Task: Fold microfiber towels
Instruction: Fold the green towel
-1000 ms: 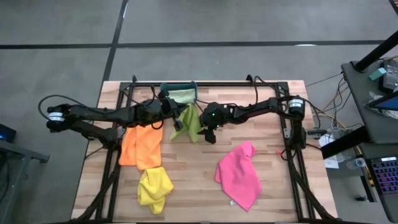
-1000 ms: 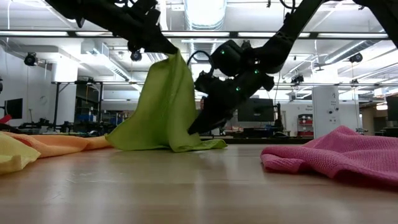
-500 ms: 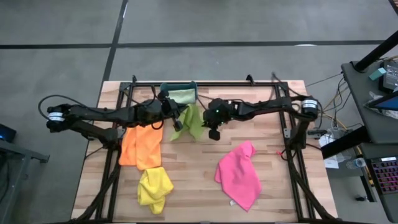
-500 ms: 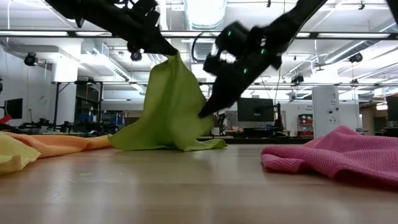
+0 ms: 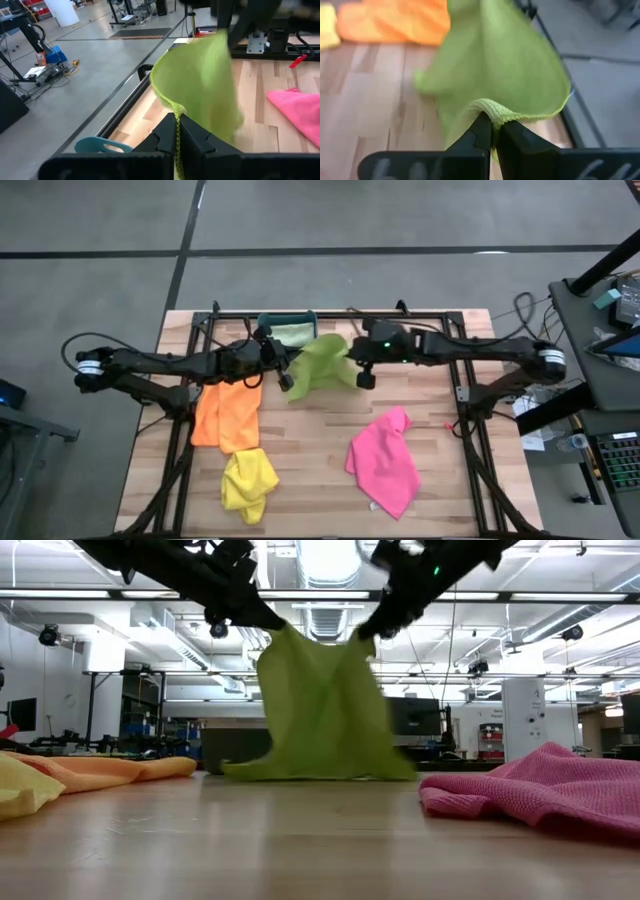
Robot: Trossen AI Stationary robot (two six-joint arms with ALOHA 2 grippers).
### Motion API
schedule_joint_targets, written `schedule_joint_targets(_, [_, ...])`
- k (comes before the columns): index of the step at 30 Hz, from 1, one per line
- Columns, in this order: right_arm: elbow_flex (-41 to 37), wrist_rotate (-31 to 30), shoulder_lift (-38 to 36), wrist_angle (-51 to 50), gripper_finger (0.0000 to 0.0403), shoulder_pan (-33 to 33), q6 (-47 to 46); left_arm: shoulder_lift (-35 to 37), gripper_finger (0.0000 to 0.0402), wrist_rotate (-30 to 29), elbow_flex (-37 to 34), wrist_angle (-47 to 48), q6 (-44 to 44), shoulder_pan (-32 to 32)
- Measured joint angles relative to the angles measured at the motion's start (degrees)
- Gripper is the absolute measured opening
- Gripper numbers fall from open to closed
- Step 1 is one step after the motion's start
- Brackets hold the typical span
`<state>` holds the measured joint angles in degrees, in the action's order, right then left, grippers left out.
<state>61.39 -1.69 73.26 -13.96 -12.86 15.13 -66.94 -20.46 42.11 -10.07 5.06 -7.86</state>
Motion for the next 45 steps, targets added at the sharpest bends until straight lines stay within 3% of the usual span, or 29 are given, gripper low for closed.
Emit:
schedule_joint_targets(10, [0.01, 0.01, -5.9, -0.26, 0.0008, -0.01, 1.96, 1.64, 0.0, 0.23, 0.87, 0.07, 3.3, 0.0])
schedule_joint_targets(14, [1.19, -0.28, -6.17, -4.93, 0.0008, -0.15, 4.31, 4.92, 0.0, 0.24, 1.9, 0.13, 7.54, 0.0])
schedule_joint_targets(22, [5.94, -11.9, -4.82, -12.28, 0.0008, -0.21, 8.99, 12.34, 0.0, 0.32, 2.23, 3.95, 17.32, -1.18])
schedule_joint_targets(25, [7.24, -17.05, -3.6, -11.83, 0.0008, -1.08, 12.44, 13.95, 0.0, 0.36, 2.23, 6.07, 18.08, -4.01])
schedule_joint_targets(29, [9.12, -19.35, -1.4, -12.75, 0.0008, -2.58, 14.3, 15.75, 0.0, 2.43, 2.57, 12.44, 20.88, -8.02])
schedule_joint_targets(36, [10.47, -18.14, -0.33, -21.72, 0.0008, -1.09, 10.27, 17.77, 0.0, 19.76, 2.8, 24.92, 21.09, -8.04])
schedule_joint_targets(45, [9.08, -0.75, -0.75, -31.05, 0.0008, 3.45, -0.58, 13.13, 0.0, 24.93, 2.58, 28.87, 9.74, -1.13])
